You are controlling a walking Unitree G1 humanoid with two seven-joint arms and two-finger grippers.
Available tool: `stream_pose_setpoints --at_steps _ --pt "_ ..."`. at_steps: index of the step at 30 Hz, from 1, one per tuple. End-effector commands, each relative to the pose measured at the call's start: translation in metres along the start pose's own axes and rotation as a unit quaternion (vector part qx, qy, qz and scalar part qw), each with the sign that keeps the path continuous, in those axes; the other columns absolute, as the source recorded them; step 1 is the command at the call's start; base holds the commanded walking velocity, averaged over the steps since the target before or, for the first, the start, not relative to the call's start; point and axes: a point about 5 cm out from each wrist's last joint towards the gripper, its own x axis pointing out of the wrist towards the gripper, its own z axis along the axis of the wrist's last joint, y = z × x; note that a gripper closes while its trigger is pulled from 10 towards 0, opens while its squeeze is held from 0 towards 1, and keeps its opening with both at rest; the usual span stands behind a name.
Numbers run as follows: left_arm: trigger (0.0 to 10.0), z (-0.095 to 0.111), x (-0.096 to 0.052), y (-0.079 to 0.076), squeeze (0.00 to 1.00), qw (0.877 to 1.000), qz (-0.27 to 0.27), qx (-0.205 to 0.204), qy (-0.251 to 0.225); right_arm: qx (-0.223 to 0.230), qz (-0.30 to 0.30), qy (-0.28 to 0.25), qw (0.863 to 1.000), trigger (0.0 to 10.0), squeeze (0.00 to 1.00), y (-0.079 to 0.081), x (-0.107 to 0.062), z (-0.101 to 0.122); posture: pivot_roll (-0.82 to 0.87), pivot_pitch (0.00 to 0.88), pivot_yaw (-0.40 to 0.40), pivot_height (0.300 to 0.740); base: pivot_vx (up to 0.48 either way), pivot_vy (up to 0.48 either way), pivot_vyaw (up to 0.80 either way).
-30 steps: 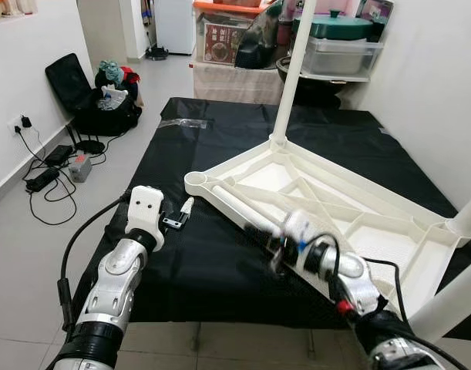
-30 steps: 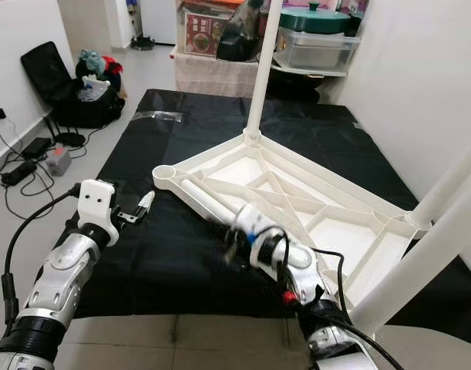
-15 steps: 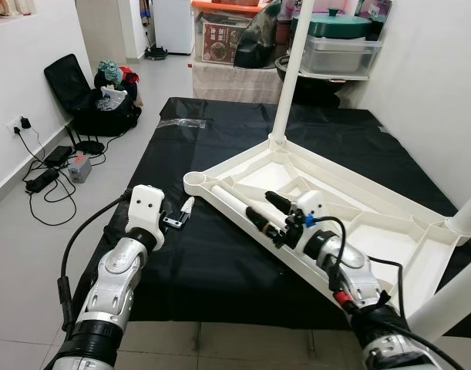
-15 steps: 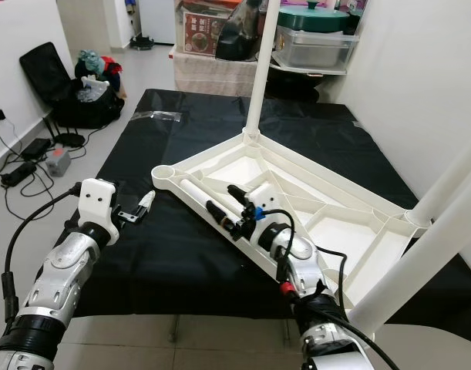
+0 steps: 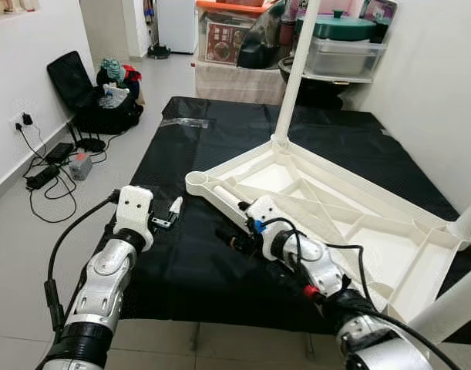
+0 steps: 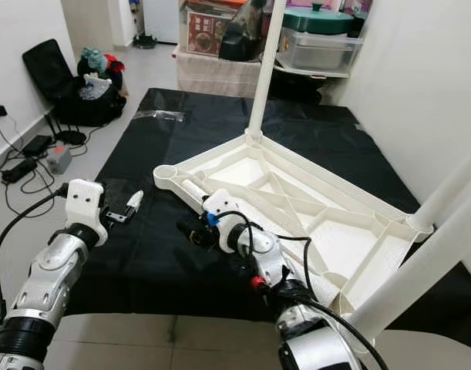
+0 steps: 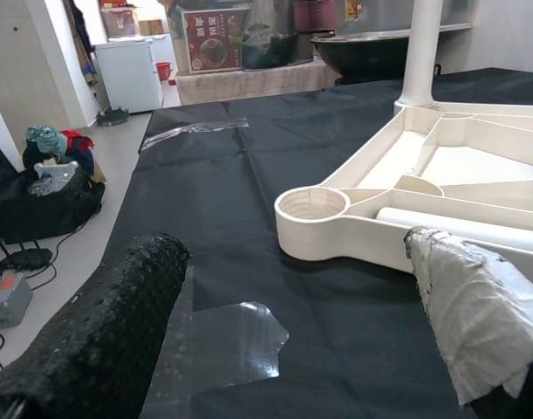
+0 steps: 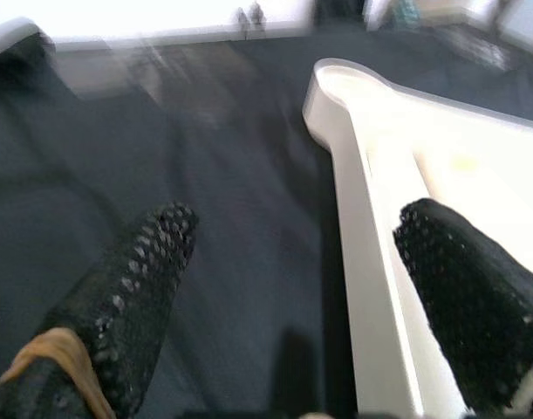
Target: Building children table
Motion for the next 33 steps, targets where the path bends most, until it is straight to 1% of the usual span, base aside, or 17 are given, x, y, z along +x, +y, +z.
stream_pose_setpoints --at_steps 1,4,5,7,9,11,14,15,16,17,18,22,23,25,27,32,33 --pt "10.0 -0.002 -0.003 0.002 0.0 1.0 0.004 0.005 0.003 0.001 -0.025 0.032 0.999 10.0 0.0 -0.001 0.004 -0.003 0.16 0.0 -0.133 0.74 0.0 0.0 0.0" --pt "10.0 -0.002 -0.004 0.004 0.0 1.0 0.006 0.006 0.003 0.013 -0.012 0.039 0.999 10.0 0.0 0.006 0.007 -0.005 0.16 0.0 -0.133 0.74 0.0 0.0 0.0" --pt "10.0 -0.003 -0.004 0.003 0.0 1.0 0.006 0.006 0.004 0.005 0.012 0.052 0.999 10.0 0.0 0.014 0.008 -0.009 0.16 0.0 -0.132 0.74 0.0 0.0 0.0" --pt "10.0 -0.003 -0.004 0.002 0.0 1.0 0.005 0.006 0.004 -0.005 0.015 0.077 0.997 10.0 0.0 0.016 0.008 -0.016 0.15 0.0 -0.13 0.74 0.0 0.0 0.0" --pt "10.0 -0.003 -0.004 0.002 0.0 1.0 0.005 0.006 0.004 -0.005 0.015 0.077 0.997 10.0 0.0 0.016 0.008 -0.016 0.15 0.0 -0.13 0.74 0.0 0.0 0.0" --pt "10.0 -0.004 -0.003 0.0 0.0 1.0 0.003 0.005 0.005 -0.008 0.006 0.107 0.994 10.0 0.0 0.015 0.007 -0.024 0.15 0.0 -0.13 0.74 0.0 0.0 0.0" --pt "10.0 -0.004 -0.003 0.0 0.0 1.0 0.002 0.005 0.004 -0.009 0.013 0.11 0.994 10.0 0.0 0.016 0.007 -0.025 0.15 0.0 -0.129 0.74 0.0 0.0 0.0" --pt "10.0 -0.004 -0.003 -0.001 0.0 1.0 0.002 0.004 0.005 -0.012 0.03 0.108 0.994 8.7 0.0 0.02 0.008 -0.025 0.15 0.0 -0.13 0.74 0.0 0.0 0.0" --pt "10.0 -0.004 -0.003 -0.001 0.0 1.0 0.002 0.004 0.005 -0.012 0.03 0.108 0.994 8.7 0.0 0.02 0.008 -0.025 0.15 0.0 -0.13 0.74 0.0 0.0 0.0" --pt "10.0 -0.004 -0.003 -0.001 0.0 1.0 0.001 0.004 0.005 -0.015 0.05 0.107 0.993 4.0 0.0 0.023 0.009 -0.025 0.15 0.0 -0.132 0.74 0.0 0.0 0.0" --pt "10.0 -0.004 -0.003 -0.001 0.0 1.0 0.001 0.004 0.006 -0.019 0.07 0.103 0.992 0.0 0.0 0.027 0.009 -0.025 0.15 0.0 -0.134 0.74 0.0 0.0 0.0" --pt "10.0 -0.005 -0.004 -0.001 0.0 1.0 0.001 0.005 0.008 -0.019 0.097 0.089 0.991 0.0 0.0 0.032 0.009 -0.024 0.15 0.0 -0.136 0.74 0.0 0.0 0.0" --pt "10.0 -0.005 -0.004 -0.001 0.0 1.0 0.001 0.004 0.009 -0.018 0.118 0.07 0.99 0.0 0.0 0.036 0.009 -0.021 0.15 0.0 -0.138 0.74 0.0 0.0 0.0" --pt "10.0 -0.005 -0.004 -0.001 0.0 1.0 0.001 0.004 0.009 -0.018 0.118 0.07 0.99 0.0 0.0 0.036 0.009 -0.021 0.15 0.0 -0.138 0.74 0.0 0.0 0.0" --pt "10.0 -0.006 -0.005 -0.001 0.0 1.0 0.002 0.004 0.01 -0.024 0.165 0.025 0.986 0.0 0.0 0.042 0.006 -0.015 0.15 0.0 -0.141 0.74 0.0 0.0 0.0" --pt "10.0 -0.006 -0.006 -0.001 0.0 1.0 0.003 0.004 0.01 -0.04 0.203 -0.013 0.978 0.0 0.0 0.047 0.001 -0.011 0.16 0.0 -0.143 0.74 0.0 0.0 0.0" --pt "10.0 -0.006 -0.006 -0.001 0.0 1.0 0.003 0.004 0.011 -0.048 0.222 -0.033 0.973 0.0 0.0 0.049 -0.002 -0.009 0.16 0.0 -0.143 0.74 0.0 0.0 0.0"
